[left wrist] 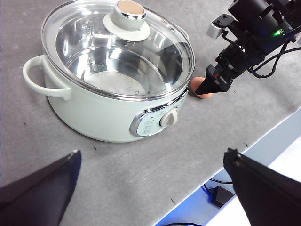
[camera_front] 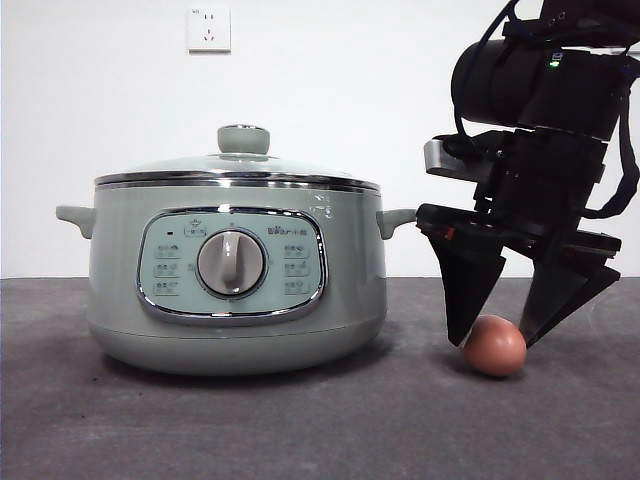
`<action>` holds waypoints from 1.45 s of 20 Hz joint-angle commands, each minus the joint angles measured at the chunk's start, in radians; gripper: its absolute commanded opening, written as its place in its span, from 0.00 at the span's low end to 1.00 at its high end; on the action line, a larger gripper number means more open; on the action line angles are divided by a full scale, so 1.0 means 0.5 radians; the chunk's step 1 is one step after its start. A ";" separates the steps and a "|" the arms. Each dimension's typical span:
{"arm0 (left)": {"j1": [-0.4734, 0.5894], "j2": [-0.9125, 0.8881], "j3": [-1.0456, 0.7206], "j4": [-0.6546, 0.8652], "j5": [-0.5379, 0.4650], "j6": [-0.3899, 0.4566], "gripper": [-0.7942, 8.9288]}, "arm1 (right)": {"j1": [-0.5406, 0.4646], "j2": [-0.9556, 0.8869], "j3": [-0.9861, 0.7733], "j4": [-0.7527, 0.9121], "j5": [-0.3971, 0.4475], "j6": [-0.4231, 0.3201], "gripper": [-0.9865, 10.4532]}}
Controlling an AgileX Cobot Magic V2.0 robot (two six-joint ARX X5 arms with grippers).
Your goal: Pick up the egg,open the lid,put the egg in the pot,close the lid
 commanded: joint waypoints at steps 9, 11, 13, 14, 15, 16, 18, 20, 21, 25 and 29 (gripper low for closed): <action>0.002 -0.002 0.003 0.027 0.002 0.021 0.66 | 0.004 0.055 -0.001 0.014 -0.004 0.079 0.12; 0.002 -0.002 0.003 0.028 0.002 0.021 0.66 | -0.002 0.055 -0.001 0.018 -0.003 0.078 0.08; 0.002 -0.002 0.003 0.050 -0.001 0.021 0.66 | -0.002 0.050 -0.001 0.021 -0.002 0.071 0.08; 0.002 -0.002 0.003 0.089 -0.021 0.021 0.66 | -0.002 0.031 -0.001 0.017 -0.002 0.067 0.08; 0.002 -0.002 0.003 0.128 -0.069 0.019 0.66 | -0.002 0.000 -0.001 0.010 -0.002 0.064 0.08; 0.002 0.011 0.004 0.169 -0.102 0.008 0.66 | -0.002 -0.057 -0.001 -0.001 -0.002 0.063 0.08; 0.002 0.066 0.004 0.241 -0.100 -0.025 0.66 | -0.002 -0.206 -0.001 -0.039 -0.002 0.057 0.08; -0.003 0.170 0.020 0.298 -0.095 -0.035 0.66 | -0.002 -0.396 -0.001 -0.113 0.000 0.037 0.08; -0.012 0.229 0.037 0.331 -0.095 -0.042 0.66 | -0.002 -0.490 -0.001 -0.144 -0.001 0.034 0.08; -0.125 0.544 0.199 0.528 -0.110 -0.048 0.66 | -0.001 -0.917 -0.001 -0.231 -0.002 0.021 0.08; -0.340 0.959 0.423 0.668 -0.305 -0.047 0.66 | -0.001 -1.228 -0.001 -0.305 -0.015 -0.018 0.08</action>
